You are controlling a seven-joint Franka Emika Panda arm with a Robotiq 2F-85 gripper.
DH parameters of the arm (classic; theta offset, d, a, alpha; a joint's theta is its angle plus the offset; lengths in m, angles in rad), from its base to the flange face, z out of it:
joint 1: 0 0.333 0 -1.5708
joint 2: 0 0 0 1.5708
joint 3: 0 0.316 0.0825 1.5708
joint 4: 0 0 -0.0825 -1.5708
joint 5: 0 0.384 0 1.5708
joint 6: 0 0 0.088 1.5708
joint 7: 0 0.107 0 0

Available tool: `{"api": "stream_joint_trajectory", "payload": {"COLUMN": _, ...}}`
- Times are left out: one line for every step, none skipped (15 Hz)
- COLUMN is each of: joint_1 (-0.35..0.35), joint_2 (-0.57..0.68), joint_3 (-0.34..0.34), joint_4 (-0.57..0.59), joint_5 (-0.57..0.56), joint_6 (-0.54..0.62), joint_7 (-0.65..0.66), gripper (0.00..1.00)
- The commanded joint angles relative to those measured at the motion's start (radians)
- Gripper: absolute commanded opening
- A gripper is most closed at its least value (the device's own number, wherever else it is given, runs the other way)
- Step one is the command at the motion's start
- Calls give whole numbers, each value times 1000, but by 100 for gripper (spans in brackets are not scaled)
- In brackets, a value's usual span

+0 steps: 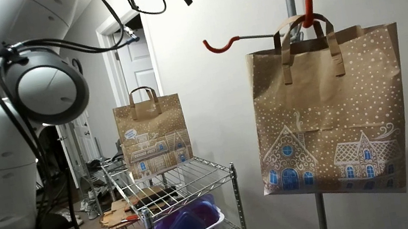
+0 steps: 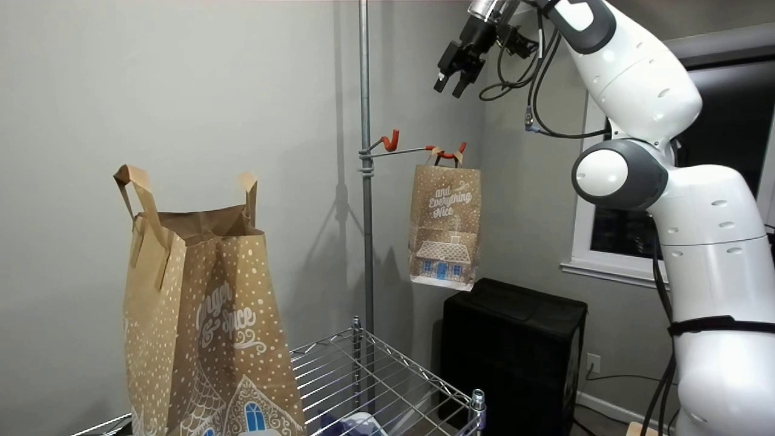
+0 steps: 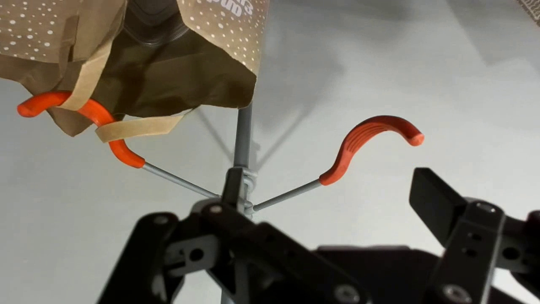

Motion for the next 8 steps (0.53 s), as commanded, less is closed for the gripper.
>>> {"api": "stream_joint_trajectory", "payload": {"joint_1": 18, "joint_2": 4, "joint_3": -2, "joint_4": 0, "joint_5": -28, "joint_6": 16, "joint_7": 81, "gripper": 100}}
{"api": "stream_joint_trajectory", "payload": {"joint_1": 17, "joint_2": 9, "joint_3": -2, "joint_4": 0, "joint_5": -24, "joint_6": 18, "joint_7": 105, "gripper": 100}}
{"api": "stream_joint_trajectory", "payload": {"joint_1": 20, "joint_2": 14, "joint_3": -3, "joint_4": 0, "joint_5": -24, "joint_6": 23, "joint_7": 131, "gripper": 100}}
{"api": "stream_joint_trajectory", "payload": {"joint_1": 19, "joint_2": 22, "joint_3": -2, "joint_4": 0, "joint_5": -21, "joint_6": 25, "joint_7": 152, "gripper": 100}}
{"api": "stream_joint_trajectory", "payload": {"joint_1": 21, "joint_2": 29, "joint_3": -3, "joint_4": 0, "joint_5": -24, "joint_6": 28, "joint_7": 165, "gripper": 100}}
{"api": "stream_joint_trajectory", "payload": {"joint_1": 24, "joint_2": 38, "joint_3": -4, "joint_4": -1, "joint_5": -29, "joint_6": 32, "joint_7": 176, "gripper": 100}}
{"api": "stream_joint_trajectory", "payload": {"joint_1": 26, "joint_2": 46, "joint_3": -5, "joint_4": -1, "joint_5": -32, "joint_6": 34, "joint_7": 182, "gripper": 100}}
{"api": "stream_joint_trajectory", "payload": {"joint_1": 28, "joint_2": 56, "joint_3": -6, "joint_4": -1, "joint_5": -36, "joint_6": 38, "joint_7": 187, "gripper": 100}}
